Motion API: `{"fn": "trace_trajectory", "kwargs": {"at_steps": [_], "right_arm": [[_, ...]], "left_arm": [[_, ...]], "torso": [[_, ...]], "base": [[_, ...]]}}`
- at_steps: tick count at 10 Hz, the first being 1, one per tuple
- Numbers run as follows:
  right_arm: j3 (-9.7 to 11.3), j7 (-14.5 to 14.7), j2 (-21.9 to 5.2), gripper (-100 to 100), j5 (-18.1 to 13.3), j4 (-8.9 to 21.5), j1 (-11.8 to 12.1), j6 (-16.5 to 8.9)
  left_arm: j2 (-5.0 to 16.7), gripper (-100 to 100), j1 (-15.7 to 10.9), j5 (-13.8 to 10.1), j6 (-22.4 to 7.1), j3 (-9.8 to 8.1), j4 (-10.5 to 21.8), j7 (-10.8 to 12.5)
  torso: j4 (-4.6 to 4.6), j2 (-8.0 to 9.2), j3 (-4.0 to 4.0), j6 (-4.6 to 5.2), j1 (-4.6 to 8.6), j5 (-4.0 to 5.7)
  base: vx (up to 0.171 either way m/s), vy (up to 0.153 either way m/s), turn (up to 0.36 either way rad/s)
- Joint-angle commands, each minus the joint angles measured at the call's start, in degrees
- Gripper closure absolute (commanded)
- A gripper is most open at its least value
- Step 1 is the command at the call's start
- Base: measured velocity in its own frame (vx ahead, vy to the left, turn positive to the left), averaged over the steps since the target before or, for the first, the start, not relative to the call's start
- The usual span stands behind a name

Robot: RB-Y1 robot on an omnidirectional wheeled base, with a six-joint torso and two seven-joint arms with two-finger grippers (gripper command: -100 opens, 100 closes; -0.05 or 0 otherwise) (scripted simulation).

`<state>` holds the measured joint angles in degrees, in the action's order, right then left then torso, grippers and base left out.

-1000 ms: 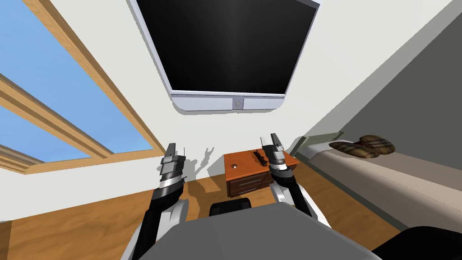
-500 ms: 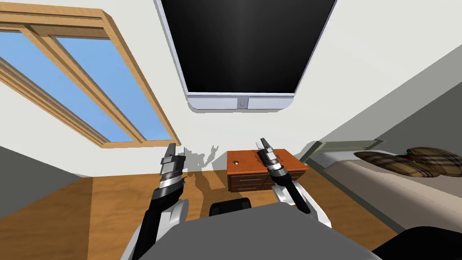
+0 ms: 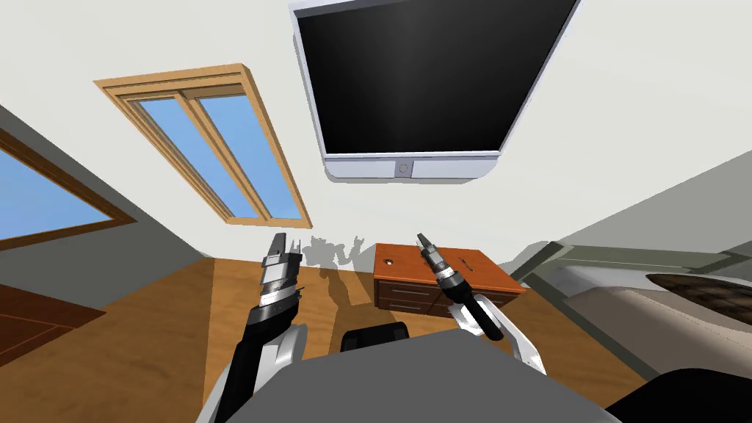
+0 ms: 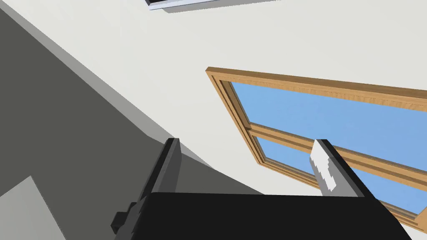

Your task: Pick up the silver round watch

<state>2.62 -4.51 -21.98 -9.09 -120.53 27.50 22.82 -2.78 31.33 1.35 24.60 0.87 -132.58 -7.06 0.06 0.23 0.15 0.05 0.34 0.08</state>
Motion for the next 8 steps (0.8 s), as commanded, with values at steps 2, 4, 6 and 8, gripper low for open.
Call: {"fn": "trace_trajectory", "kwargs": {"at_steps": [2, 4, 6, 8], "right_arm": [[0.6, 1.2, -4.6, -100, -2.1, 3.8, 0.8, -2.9], [0.9, 1.9, -6.6, -100, -3.3, 6.3, 0.9, -4.2], [1.6, 3.4, -10.4, -100, -6.1, 10.2, 1.3, -6.6], [2.1, 4.2, -12.2, -100, -7.8, 12.8, 1.6, -7.7]], "left_arm": [[0.0, 0, 0.0, 0.0, 0.0, 0.01, 0.0, 0.0], [0.0, 0, 0.0, 0.0, 0.0, 0.0, 0.0, 0.0], [0.0, 0, 0.0, 0.0, 0.0, 0.01, 0.0, 0.0], [0.0, 0, 0.0, 0.0, 0.0, 0.0, 0.0, 0.0]], "torso": [[-0.01, -0.07, -0.04, -0.06, -0.07, -0.02], [-0.01, -0.05, -0.03, -0.05, 0.02, 0.0], [-0.04, -0.21, -0.12, -0.06, -0.07, -0.02], [-0.06, -0.27, -0.16, -0.02, -0.1, -0.02]], "base": [[-0.07, -0.036, 0.347], [-0.075, -0.043, 0.358], [-0.041, -0.018, 0.414], [-0.033, -0.011, 0.308]]}}
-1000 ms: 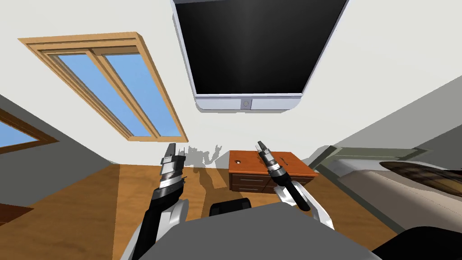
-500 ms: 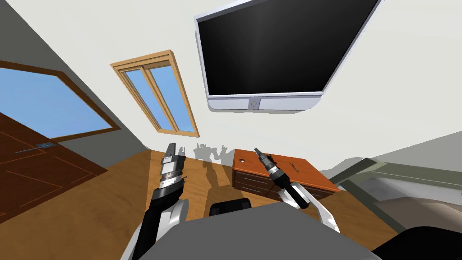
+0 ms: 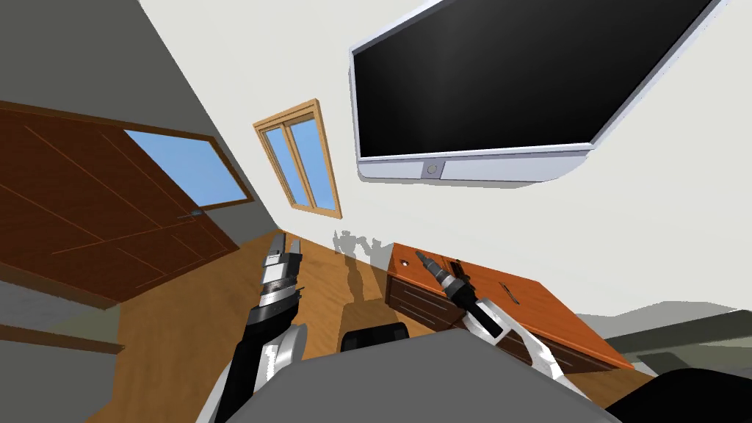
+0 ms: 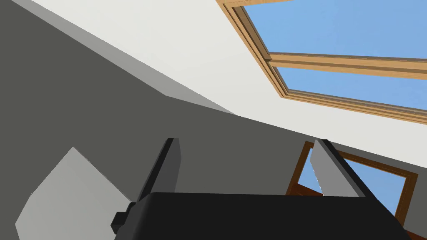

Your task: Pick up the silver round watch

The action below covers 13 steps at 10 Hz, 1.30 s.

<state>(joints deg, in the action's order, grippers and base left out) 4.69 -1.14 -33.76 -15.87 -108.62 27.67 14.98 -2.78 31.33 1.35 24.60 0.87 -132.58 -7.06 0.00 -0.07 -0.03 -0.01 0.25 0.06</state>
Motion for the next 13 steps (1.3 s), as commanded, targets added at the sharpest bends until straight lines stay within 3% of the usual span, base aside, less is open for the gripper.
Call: {"fn": "trace_trajectory", "kwargs": {"at_steps": [1, 4, 7, 9, 13], "right_arm": [[0.0, 0.8, -0.4, -100, -1.0, 1.9, 1.5, 0.1], [1.6, 3.6, -5.4, -100, -6.1, 8.7, 2.7, -2.8], [2.2, 4.6, -6.8, -100, -8.9, 12.9, 3.2, -3.7], [3.5, 6.8, -9.4, -100, -13.0, 17.3, 4.3, -5.1], [4.9, 9.0, -11.4, -100, -18.6, 24.1, 5.5, -6.2]], "left_arm": [[0.0, 0, 0.0, 0.0, 0.0, 0.0, 0.0, 0.0], [0.0, 0, 0.0, 0.0, 0.0, 0.0, 0.0, 0.0], [0.0, 0, 0.0, 0.0, 0.0, -0.01, 0.0, 0.0], [0.0, 0, 0.0, 0.0, 0.0, -0.01, 0.0, 0.0], [0.0, 0, 0.0, 0.0, 0.0, -0.01, 0.0, 0.0]], "torso": [[0.0, 0.0, 0.0, 0.0, 0.0, 0.0], [-0.01, -0.05, -0.03, 0.03, -0.02, 0.0], [-0.03, -0.17, -0.09, 0.02, -0.02, 0.0], [-0.04, -0.2, -0.11, 0.03, -0.03, 0.0], [-0.08, -0.4, -0.22, 0.05, 0.01, 0.0]], "base": [[-0.021, -0.015, 0.181], [-0.013, -0.005, 0.396], [0.009, -0.005, 0.315], [0.033, -0.001, 0.427], [0.054, -0.012, 0.305]]}}
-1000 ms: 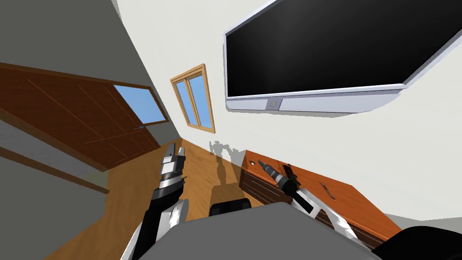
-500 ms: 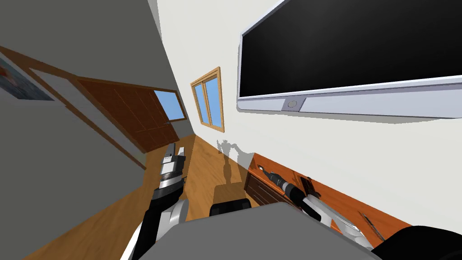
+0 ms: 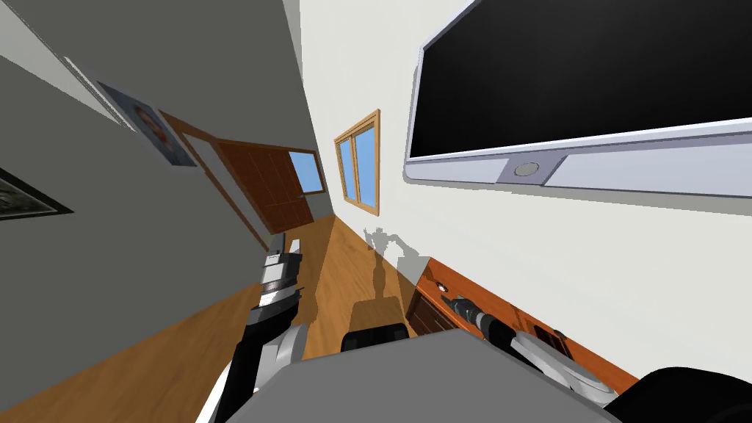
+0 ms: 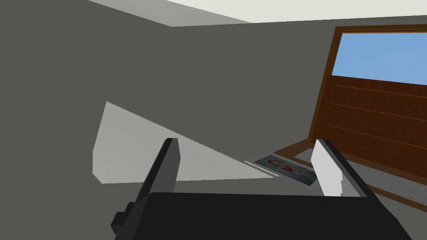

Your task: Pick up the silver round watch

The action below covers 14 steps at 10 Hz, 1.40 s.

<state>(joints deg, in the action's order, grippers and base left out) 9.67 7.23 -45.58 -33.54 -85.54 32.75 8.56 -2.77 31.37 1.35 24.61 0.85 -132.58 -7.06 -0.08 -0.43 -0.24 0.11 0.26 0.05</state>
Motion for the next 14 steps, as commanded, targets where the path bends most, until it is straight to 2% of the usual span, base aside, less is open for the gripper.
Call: {"fn": "trace_trajectory", "kwargs": {"at_steps": [1, 2, 3, 4, 8, 9, 11, 12, 13, 14], "right_arm": [[0.6, 1.8, -0.4, -100, -2.9, 2.9, 1.1, -0.2], [0.6, 1.8, -0.4, -100, -3.6, 3.8, 1.1, -0.2], [1.3, 2.9, -1.1, -100, -5.8, 6.3, 1.7, -0.5], [1.3, 2.9, -1.1, -100, -6.2, 6.4, 1.7, -0.5], [3.5, 6.2, -2.5, -100, -13.1, 13.9, 3.8, -1.0], [3.5, 6.2, -2.5, -100, -13.9, 13.9, 3.8, -1.0], [4.9, 8.3, -2.8, -100, -17.8, 18.1, 5.2, -0.9], [4.9, 8.3, -2.8, -100, -18.9, 18.3, 5.2, -0.9], [5.6, 9.3, -2.8, -100, -21.0, 19.8, 5.8, -0.8], [5.6, 9.3, -2.8, -100, -21.2, 20.3, 5.8, -0.8]], "left_arm": [[0.0, 0, 0.0, 0.0, 0.0, 0.0, 0.0, 0.0], [0.0, 0, 0.0, 0.0, 0.0, 0.01, 0.0, 0.0], [0.0, 0, 0.0, 0.0, 0.0, 0.0, 0.0, 0.0], [0.0, 0, 0.0, 0.0, 0.0, 0.01, 0.0, 0.0], [0.0, 0, 0.0, 0.0, 0.0, -0.01, 0.0, 0.0], [0.0, 0, 0.0, 0.0, 0.0, 0.0, 0.0, 0.0], [0.0, 0, 0.0, 0.0, 0.0, 0.0, 0.0, 0.0], [0.0, 0, 0.0, 0.0, 0.0, 0.0, 0.0, 0.0], [0.0, 0, 0.0, 0.0, 0.0, -0.01, 0.0, 0.0], [0.0, 0, 0.0, 0.0, 0.0, 0.0, 0.0, 0.0]], "torso": [[0.0, 0.0, 0.0, 0.0, 0.0, 0.0], [0.01, -0.01, 0.0, -0.06, 0.0, 0.01], [0.01, 0.02, 0.01, 0.0, -0.01, 0.01], [0.01, 0.0, 0.0, -0.07, -0.01, 0.0], [-0.04, -0.17, -0.1, 0.01, 0.05, 0.03], [-0.03, -0.17, -0.09, -0.03, 0.02, 0.01], [-0.01, -0.07, -0.04, -0.02, -0.04, -0.01], [-0.03, -0.19, -0.1, -0.03, -0.02, 0.0], [-0.03, -0.13, -0.08, 0.02, -0.01, 0.0], [-0.01, -0.08, -0.05, 0.0, -0.02, 0.0]], "base": [[0.059, -0.017, 0.299], [0.052, -0.022, 0.176], [0.058, -0.019, 0.372], [0.052, -0.025, 0.153], [0.095, -0.036, 0.277], [0.067, -0.036, 0.133], [0.09, -0.03, 0.301], [0.081, -0.044, 0.136], [0.064, -0.043, 0.15], [0.054, -0.039, 0.115]]}}
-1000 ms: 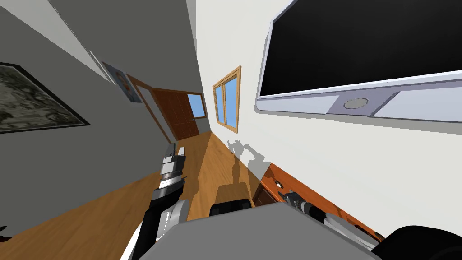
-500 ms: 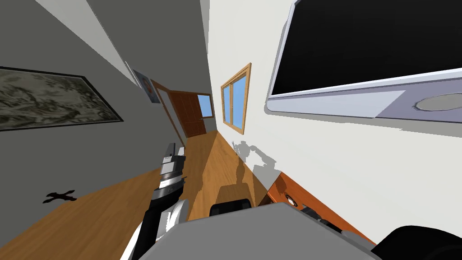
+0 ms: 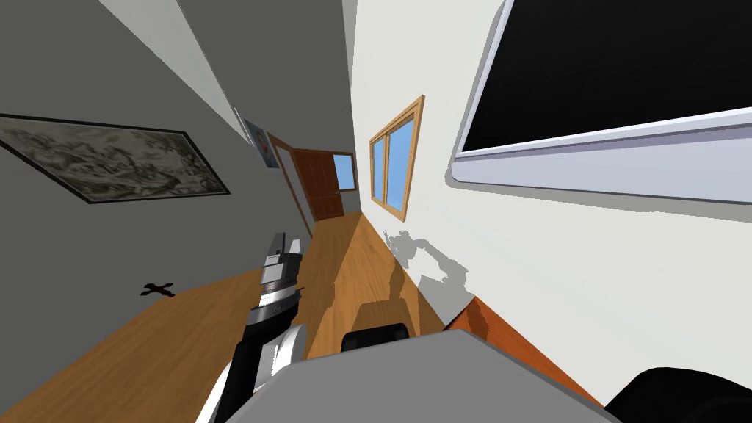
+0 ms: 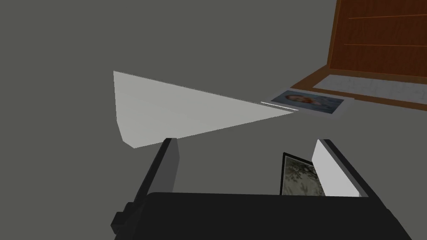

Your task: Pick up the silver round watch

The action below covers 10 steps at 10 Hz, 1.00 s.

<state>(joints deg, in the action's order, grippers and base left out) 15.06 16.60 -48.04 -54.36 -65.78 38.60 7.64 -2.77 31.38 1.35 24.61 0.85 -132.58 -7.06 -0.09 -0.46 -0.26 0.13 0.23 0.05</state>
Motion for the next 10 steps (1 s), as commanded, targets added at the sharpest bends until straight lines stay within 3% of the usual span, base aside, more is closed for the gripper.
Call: {"fn": "trace_trajectory", "kwargs": {"at_steps": [1, 5, 8, 9, 10], "right_arm": [[0.9, 0.9, -0.2, -100, -2.5, 2.3, 0.6, 0.3], [3.4, 3.8, 0.9, -100, -9.6, 7.5, 2.8, 1.3], [4.6, 4.9, 2.0, -100, -12.4, 9.2, 3.6, 2.0], [5.5, 3.7, 1.1, -100, -11.9, 7.9, 3.6, 1.1], [5.8, 3.4, 1.0, 0, -12.0, 7.8, 3.7, 0.9]], "left_arm": [[0.0, 0, 0.0, 0.0, 0.0, 0.0, 0.0, 0.0], [0.0, 0, 0.0, 0.0, 0.0, 0.0, 0.0, 0.0], [0.0, 0, 0.0, 0.0, 0.0, 0.0, 0.0, 0.0], [0.0, 0, 0.0, 0.0, 0.0, 0.0, 0.0, 0.0], [0.0, 0, 0.0, 0.0, 0.0, 0.0, 0.0, 0.0]], "torso": [[0.0, 0.0, 0.0, 0.0, 0.0, 0.0], [-0.05, -0.25, -0.14, -0.01, 0.01, 0.0], [0.0, -0.03, -0.01, 0.0, -0.11, -0.02], [-0.01, -0.07, -0.04, 0.01, -0.17, -0.04], [0.0, 0.04, 0.01, 0.03, -0.2, -0.05]], "base": [[0.059, -0.035, 0.225], [0.115, -0.053, 0.224], [0.061, -0.024, 0.103], [0.034, -0.005, 0.017], [0.006, -0.001, -0.002]]}}
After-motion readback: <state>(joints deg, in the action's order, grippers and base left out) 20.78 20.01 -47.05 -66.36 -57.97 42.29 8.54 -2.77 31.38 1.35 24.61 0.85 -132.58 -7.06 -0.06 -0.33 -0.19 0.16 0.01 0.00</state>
